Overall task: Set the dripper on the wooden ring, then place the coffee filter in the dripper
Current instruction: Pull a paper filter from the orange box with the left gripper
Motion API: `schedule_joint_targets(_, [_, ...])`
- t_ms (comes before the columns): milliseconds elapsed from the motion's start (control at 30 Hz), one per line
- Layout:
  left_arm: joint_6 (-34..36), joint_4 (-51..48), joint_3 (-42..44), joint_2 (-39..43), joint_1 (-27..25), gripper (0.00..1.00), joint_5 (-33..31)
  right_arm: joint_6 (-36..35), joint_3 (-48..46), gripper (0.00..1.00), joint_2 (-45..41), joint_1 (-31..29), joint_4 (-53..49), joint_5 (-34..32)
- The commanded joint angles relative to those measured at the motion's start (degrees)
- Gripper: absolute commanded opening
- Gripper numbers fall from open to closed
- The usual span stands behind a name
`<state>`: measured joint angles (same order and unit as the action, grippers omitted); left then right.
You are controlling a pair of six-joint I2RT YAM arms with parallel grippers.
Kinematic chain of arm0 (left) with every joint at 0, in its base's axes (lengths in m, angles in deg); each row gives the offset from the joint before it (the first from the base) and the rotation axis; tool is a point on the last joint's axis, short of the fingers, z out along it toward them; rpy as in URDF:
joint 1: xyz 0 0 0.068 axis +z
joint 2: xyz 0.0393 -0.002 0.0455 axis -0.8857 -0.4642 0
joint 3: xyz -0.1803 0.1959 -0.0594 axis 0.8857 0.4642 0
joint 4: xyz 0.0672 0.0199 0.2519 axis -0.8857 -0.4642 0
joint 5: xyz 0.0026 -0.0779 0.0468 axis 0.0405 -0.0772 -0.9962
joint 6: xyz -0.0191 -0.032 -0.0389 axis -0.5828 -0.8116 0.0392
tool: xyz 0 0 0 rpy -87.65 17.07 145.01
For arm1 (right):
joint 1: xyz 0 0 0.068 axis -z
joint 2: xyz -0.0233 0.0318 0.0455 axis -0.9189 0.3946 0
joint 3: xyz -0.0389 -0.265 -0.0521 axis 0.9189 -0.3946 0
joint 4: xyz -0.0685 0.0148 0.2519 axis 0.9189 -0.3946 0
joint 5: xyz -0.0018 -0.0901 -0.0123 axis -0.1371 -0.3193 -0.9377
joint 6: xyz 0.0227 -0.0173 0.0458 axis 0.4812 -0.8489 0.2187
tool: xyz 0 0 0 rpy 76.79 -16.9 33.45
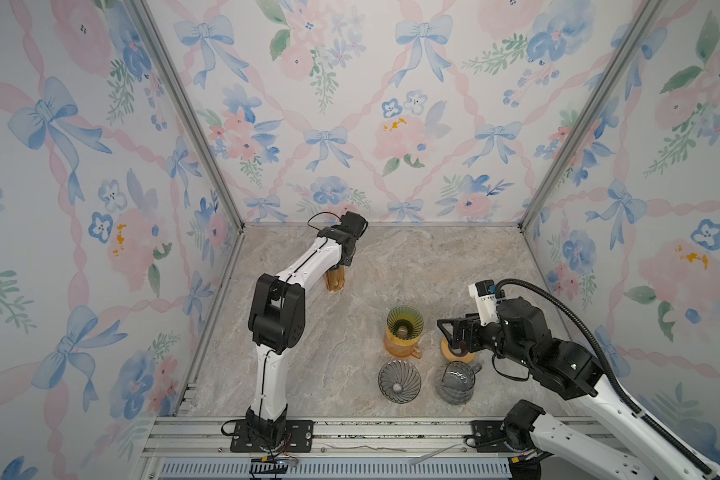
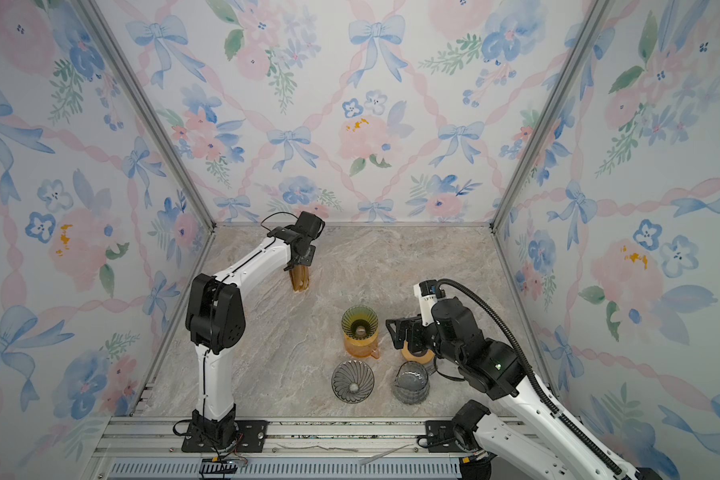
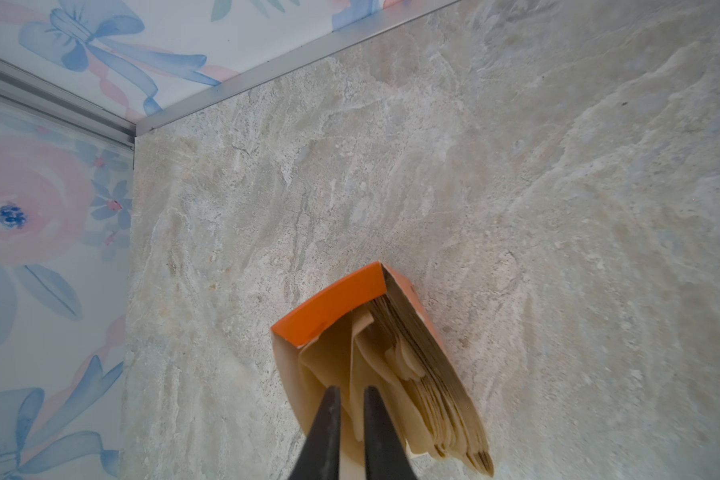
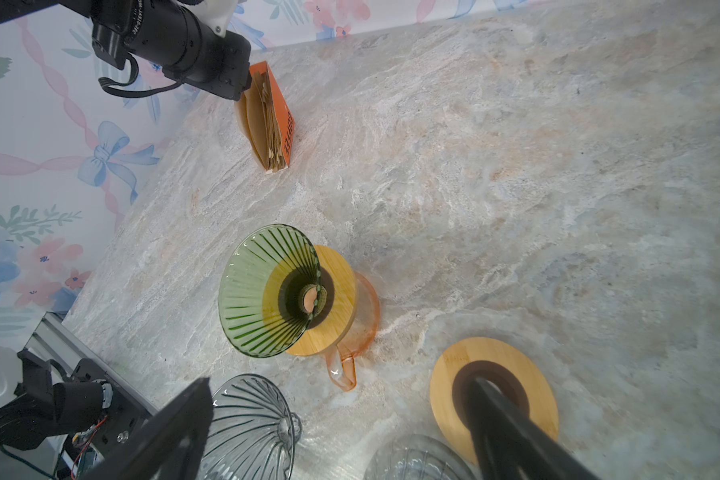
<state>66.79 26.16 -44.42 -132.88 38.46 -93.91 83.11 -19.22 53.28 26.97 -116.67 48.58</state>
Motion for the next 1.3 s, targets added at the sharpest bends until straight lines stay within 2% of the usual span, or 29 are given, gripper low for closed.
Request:
schedule_joint_targets(0, [0.88, -0.45, -1.75, -1.67, 0.49, 0.15, -0.34, 0.1, -1.1, 0.96, -0.49, 0.28, -1.26, -1.07])
schedule_joint_targets(433, [0.92, -0.44, -2.47, -3.36, 1.37, 0.11, -0.5, 0.46, -1.8, 0.96, -1.28, 0.33, -1.51, -1.62])
schedule_joint_targets(633, [0.83, -0.54, -2.39, -3.26, 1.72, 0.03, 0.28, 0.53, -2.28, 0.96, -1.99, 0.33, -1.72, -2.15])
schedule_joint_targets(700, [0.64, -0.54, -2.39, -2.71, 1.73, 0.0, 0.51, 0.57, -2.44, 0.96, -2.0, 0.33, -1.76, -2.29])
schedule_joint_targets(1267, [-2.06, -0.84, 2.49, 6.49, 1.64, 0.0, 4.56, 1.08, -1.77, 0.96, -1.11, 0.33, -0.62, -1.81])
